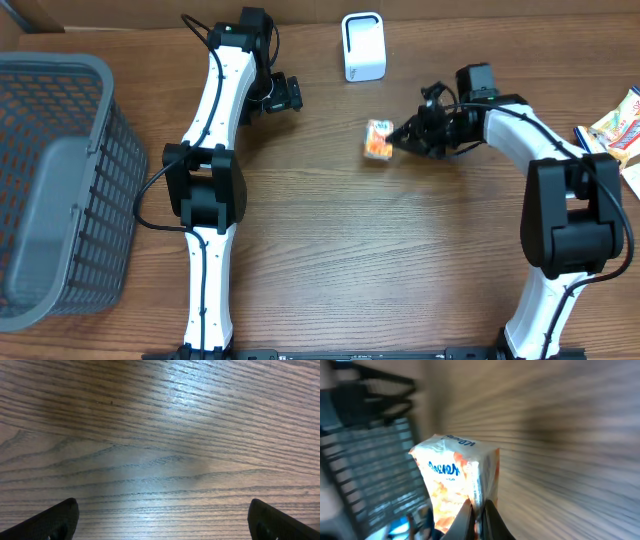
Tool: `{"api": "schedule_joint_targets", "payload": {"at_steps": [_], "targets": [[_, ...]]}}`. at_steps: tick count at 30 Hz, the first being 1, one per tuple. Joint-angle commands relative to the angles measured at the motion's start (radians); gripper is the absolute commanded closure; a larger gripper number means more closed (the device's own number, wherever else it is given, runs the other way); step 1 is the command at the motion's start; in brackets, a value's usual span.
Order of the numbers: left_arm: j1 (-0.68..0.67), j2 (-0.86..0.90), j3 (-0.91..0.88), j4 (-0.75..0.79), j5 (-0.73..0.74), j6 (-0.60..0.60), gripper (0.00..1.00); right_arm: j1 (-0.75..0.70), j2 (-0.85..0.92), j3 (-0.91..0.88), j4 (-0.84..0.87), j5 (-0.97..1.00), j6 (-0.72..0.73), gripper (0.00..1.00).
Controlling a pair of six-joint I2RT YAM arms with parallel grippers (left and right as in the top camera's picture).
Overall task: Scan the item barcode
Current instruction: 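Raise the orange pack to the scanner with the right gripper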
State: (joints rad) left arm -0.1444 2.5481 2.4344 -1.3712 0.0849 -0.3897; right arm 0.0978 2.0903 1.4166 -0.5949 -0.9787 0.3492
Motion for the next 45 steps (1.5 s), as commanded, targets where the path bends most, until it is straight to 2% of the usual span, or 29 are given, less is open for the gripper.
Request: {"api": "schedule_joint_targets", "payload": {"at_steps": [1, 5, 8, 17, 25, 30, 35, 38, 41, 45], "targets": [[-0.007, 0.004, 0.015, 0.0, -0.008, 0.001, 0.0, -0.01, 0.005, 0.009, 0.085, -0.331, -0.016, 0.96], [-0.006, 0.004, 0.015, 0.0, -0.007, 0.001, 0.0, -0.009, 0.005, 0.009, 0.198, -0.515, -0.002, 0.96], [-0.006, 0.005, 0.015, 0.0, -0.008, 0.001, 0.0, -0.009, 0.005, 0.009, 0.263, -0.562, 0.049, 0.96], [-0.006, 0.004, 0.015, 0.0, -0.007, 0.001, 0.0, -0.01, 0.005, 0.009, 0.544, -0.573, 0.348, 0.96], [-0.006, 0.005, 0.015, 0.0, -0.008, 0.001, 0.0, -0.01, 0.005, 0.009, 0.564, -0.556, 0.378, 0.96], [-0.006, 0.004, 0.015, 0.0, -0.008, 0.001, 0.0, -0.01, 0.005, 0.009, 0.567, -0.341, 0.436, 0.96], [-0.006, 0.004, 0.015, 0.0, -0.007, 0.001, 0.0, -0.01, 0.005, 0.037, 0.568, -0.099, 0.435, 0.96], [-0.006, 0.005, 0.015, 0.0, -0.008, 0.001, 0.0, -0.013, 0.005, 0.08, 0.559, -0.043, 0.4, 0.96], [-0.006, 0.005, 0.015, 0.0, -0.008, 0.001, 0.0, -0.018, 0.005, 0.154, 0.447, 0.093, 0.338, 0.96], [-0.006, 0.004, 0.015, 0.0, -0.007, 0.001, 0.0, -0.005, 0.005, 0.288, 0.179, 0.492, 0.161, 0.96]]}}
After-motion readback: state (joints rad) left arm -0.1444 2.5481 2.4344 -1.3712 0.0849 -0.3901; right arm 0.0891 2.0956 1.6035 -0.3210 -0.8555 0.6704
